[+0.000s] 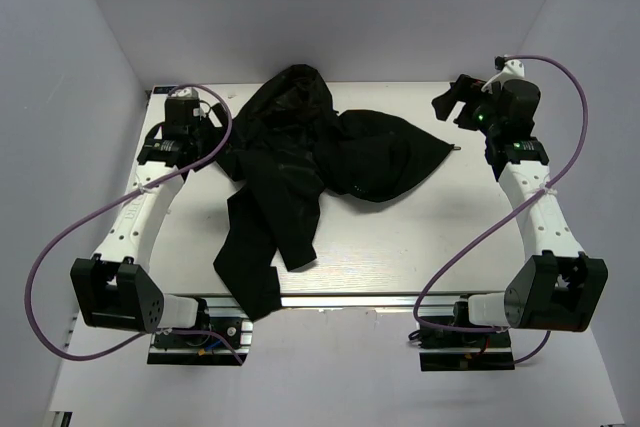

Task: Zip up the jacket

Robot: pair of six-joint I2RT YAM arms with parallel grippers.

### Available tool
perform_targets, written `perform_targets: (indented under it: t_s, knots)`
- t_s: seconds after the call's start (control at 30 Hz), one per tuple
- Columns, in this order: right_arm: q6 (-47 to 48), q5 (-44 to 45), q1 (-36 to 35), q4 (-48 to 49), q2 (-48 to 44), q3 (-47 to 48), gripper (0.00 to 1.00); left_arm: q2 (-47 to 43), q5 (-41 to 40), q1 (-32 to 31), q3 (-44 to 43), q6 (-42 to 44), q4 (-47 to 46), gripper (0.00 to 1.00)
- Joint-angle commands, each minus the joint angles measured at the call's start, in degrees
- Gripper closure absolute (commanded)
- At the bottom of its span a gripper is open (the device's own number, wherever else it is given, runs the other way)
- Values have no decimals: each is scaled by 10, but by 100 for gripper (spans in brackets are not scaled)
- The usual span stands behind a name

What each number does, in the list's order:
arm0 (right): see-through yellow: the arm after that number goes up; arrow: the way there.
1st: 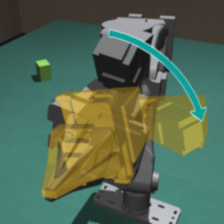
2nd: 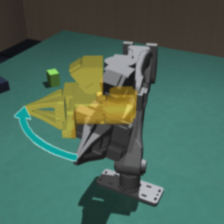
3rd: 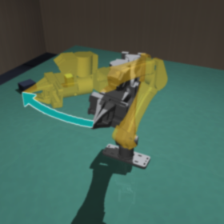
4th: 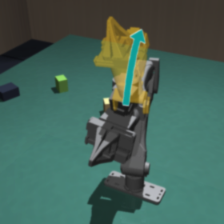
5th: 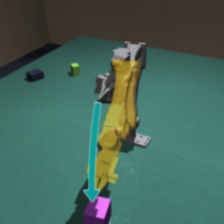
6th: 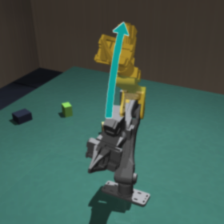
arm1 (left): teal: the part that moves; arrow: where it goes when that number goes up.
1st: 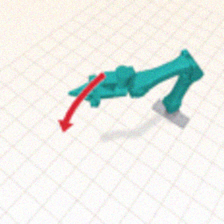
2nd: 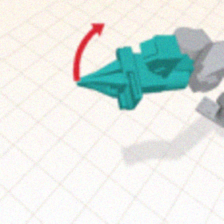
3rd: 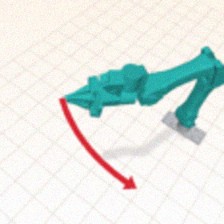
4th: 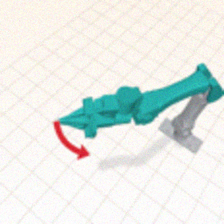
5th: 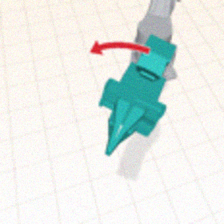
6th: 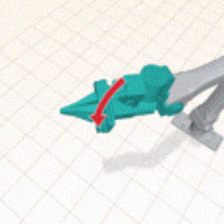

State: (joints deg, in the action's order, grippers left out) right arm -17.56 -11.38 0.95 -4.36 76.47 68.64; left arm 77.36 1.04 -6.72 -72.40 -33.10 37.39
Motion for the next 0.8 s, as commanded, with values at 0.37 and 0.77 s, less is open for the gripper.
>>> perform_targets:
  t_s: [0.37, 0.77]
  knots:
    - [18, 40, 1, -90, 40, 96, 11, 31, -38, 0, 10, -51, -16, 2]
    - [97, 60, -189, -264, 319, 418, 11, 186, -35, 15, -76, -68, -72, 2]
